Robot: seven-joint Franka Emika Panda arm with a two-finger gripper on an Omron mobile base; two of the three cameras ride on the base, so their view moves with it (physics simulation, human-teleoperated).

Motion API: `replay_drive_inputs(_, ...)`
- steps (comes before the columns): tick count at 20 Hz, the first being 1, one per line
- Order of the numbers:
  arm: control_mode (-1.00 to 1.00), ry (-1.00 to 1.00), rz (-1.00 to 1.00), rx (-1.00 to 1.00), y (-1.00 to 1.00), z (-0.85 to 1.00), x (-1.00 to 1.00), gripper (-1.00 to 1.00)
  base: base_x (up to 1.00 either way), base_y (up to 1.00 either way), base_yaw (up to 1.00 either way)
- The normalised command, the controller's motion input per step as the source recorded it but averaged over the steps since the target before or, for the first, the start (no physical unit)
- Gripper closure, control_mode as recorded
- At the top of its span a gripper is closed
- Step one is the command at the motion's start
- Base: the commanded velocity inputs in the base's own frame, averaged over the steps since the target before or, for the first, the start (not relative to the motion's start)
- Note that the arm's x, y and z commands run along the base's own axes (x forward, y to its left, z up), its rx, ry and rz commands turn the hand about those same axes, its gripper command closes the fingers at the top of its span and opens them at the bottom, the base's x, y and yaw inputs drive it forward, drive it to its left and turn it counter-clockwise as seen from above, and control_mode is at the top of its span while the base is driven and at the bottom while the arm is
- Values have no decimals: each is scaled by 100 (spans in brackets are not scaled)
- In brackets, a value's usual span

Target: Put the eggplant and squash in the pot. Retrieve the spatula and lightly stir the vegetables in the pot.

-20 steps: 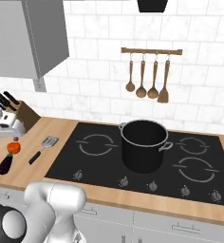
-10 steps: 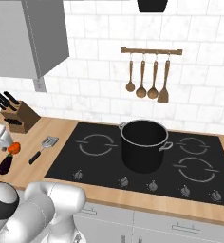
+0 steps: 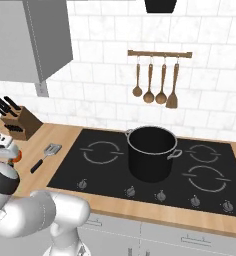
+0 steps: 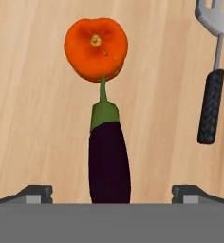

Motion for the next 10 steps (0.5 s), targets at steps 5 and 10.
replay_drive_inputs(5, -100, 13, -1, -4, 0, -48, 27, -100, 0, 0, 0)
replay_drive_inputs(10, -100, 11, 0, -4, 0, -46, 23, -100, 0, 0, 0)
